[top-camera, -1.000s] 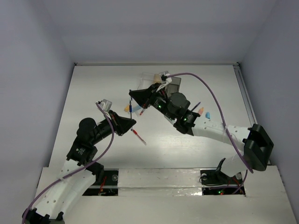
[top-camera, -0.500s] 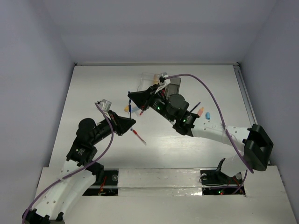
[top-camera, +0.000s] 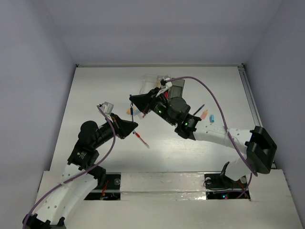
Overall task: Sort the stationery into containers
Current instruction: Close the pen cap on the pen.
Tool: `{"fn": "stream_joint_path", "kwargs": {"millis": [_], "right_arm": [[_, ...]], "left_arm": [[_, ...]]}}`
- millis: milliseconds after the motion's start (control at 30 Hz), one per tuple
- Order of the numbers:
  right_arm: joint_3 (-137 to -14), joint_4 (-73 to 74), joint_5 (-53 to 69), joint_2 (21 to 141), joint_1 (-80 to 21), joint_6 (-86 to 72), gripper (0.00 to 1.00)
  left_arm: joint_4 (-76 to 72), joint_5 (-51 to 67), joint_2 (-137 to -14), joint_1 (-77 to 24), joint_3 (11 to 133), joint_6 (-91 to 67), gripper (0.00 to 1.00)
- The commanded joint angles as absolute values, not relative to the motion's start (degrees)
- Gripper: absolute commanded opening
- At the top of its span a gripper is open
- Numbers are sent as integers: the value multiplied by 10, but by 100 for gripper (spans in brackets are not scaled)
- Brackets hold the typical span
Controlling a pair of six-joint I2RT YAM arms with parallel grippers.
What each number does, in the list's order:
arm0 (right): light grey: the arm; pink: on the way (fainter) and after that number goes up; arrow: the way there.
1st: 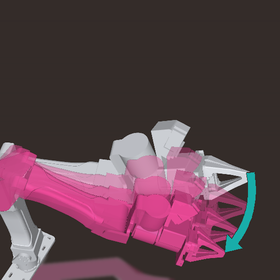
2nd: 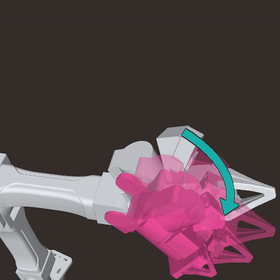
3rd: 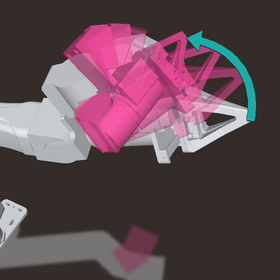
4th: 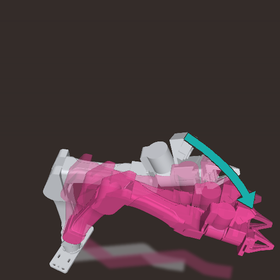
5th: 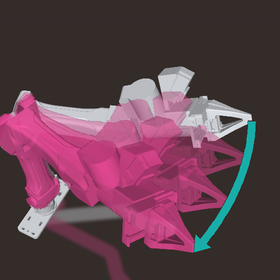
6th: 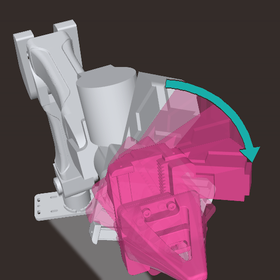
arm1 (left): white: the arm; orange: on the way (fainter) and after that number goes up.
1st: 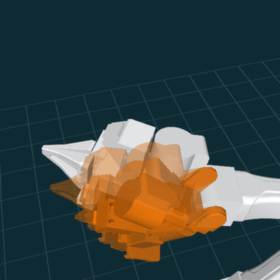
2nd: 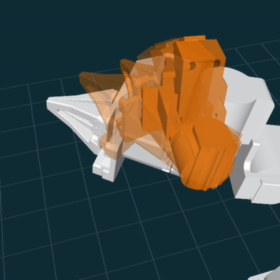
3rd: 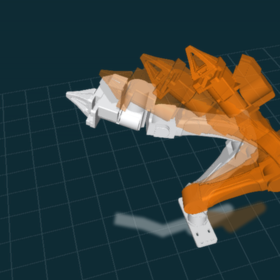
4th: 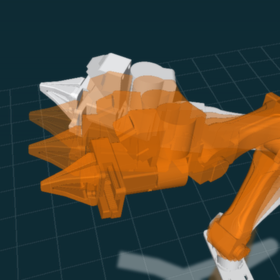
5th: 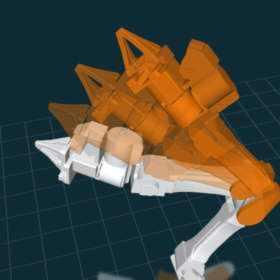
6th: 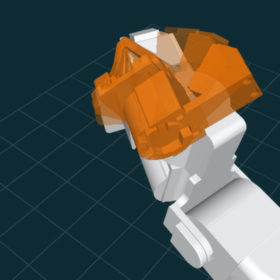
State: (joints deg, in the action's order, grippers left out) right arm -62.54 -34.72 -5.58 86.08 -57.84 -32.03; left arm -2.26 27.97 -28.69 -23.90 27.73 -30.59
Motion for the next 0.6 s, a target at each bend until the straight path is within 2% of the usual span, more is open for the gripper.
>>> {"fn": "stream_joint_path", "kwargs": {"millis": [0, 567], "right_arm": [[-649, -361, -68, 860, -590, -302, 0], [-679, -351, -87, 867, -590, -287, 0]], "left_arm": [[-62, 294, -281, -241, 280, -306, 0], [-60, 290, -273, -241, 281, -306, 0]]}}
